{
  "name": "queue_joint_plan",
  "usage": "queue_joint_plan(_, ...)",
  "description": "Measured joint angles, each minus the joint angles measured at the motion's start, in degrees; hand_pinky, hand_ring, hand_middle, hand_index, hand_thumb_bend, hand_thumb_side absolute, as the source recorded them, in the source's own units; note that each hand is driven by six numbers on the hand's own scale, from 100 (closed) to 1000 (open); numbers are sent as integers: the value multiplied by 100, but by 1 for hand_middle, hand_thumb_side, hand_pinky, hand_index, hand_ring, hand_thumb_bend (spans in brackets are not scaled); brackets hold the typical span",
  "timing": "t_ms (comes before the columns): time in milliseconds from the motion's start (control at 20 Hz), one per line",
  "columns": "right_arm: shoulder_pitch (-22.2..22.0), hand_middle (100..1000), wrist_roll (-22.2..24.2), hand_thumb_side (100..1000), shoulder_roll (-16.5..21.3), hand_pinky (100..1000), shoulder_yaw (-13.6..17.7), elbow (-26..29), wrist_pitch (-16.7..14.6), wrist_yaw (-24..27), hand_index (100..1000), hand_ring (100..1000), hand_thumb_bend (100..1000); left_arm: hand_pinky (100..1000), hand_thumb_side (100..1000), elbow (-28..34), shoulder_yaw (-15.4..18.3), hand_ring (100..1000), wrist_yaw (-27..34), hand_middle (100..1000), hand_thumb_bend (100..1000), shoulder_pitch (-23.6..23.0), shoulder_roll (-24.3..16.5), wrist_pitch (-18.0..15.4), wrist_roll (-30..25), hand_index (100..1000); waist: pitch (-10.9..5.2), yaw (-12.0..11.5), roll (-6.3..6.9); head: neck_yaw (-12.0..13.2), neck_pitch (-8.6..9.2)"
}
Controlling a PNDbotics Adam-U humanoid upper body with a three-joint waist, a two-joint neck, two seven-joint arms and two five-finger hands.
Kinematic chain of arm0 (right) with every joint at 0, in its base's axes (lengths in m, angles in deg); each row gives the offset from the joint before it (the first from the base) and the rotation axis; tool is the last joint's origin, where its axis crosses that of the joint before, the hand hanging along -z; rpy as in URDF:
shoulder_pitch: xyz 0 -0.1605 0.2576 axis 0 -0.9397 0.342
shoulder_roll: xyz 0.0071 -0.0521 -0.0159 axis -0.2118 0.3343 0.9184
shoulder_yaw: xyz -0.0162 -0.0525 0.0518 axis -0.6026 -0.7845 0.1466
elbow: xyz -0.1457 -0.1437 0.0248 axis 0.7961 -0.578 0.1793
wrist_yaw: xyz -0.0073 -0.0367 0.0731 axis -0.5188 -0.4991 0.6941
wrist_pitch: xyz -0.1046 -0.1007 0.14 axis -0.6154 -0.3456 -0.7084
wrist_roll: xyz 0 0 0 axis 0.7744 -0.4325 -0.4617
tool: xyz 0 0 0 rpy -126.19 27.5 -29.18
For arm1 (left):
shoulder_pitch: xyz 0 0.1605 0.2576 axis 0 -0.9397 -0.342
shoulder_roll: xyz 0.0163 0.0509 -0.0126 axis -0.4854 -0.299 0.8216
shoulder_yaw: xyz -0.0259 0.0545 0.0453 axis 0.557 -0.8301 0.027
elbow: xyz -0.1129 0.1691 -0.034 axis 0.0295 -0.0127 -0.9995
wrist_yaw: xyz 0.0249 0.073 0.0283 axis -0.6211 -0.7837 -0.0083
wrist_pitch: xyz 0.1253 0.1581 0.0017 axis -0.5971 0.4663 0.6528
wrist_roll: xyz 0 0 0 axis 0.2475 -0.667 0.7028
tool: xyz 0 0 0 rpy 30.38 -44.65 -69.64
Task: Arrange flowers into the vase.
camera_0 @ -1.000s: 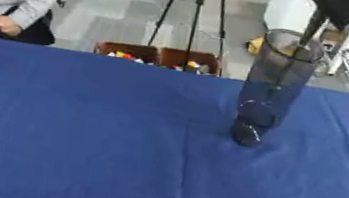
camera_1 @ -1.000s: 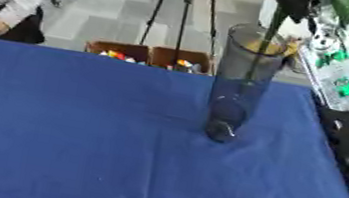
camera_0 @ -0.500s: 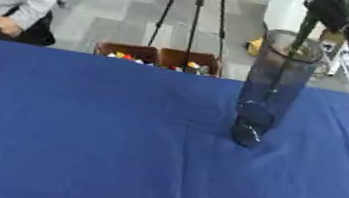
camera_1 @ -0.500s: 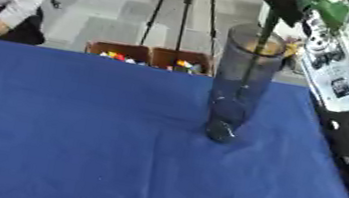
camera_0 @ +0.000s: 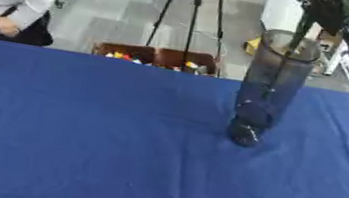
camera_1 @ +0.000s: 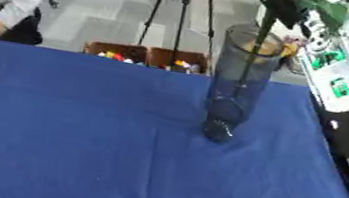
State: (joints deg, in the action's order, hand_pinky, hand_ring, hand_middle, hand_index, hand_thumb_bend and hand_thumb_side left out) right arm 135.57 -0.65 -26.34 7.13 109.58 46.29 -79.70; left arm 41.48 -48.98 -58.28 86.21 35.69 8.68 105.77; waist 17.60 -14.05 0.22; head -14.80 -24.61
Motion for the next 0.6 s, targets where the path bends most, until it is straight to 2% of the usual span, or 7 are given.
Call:
queue_joint_plan(500, -31, 731, 597, 911, 9, 859, 67, 1, -52, -391, 690, 802, 100, 597, 1000, 0, 1, 840, 0, 819, 100, -15, 0, 1, 2, 857, -58, 70, 0, 6, -1)
queue_joint_plan(600, -32, 737, 638, 880, 9, 863, 72, 1, -49, -425, 685, 808, 100, 597, 1000, 0, 1, 840, 0, 819, 100, -24, 0, 1, 3, 856, -68, 70, 0, 7, -2)
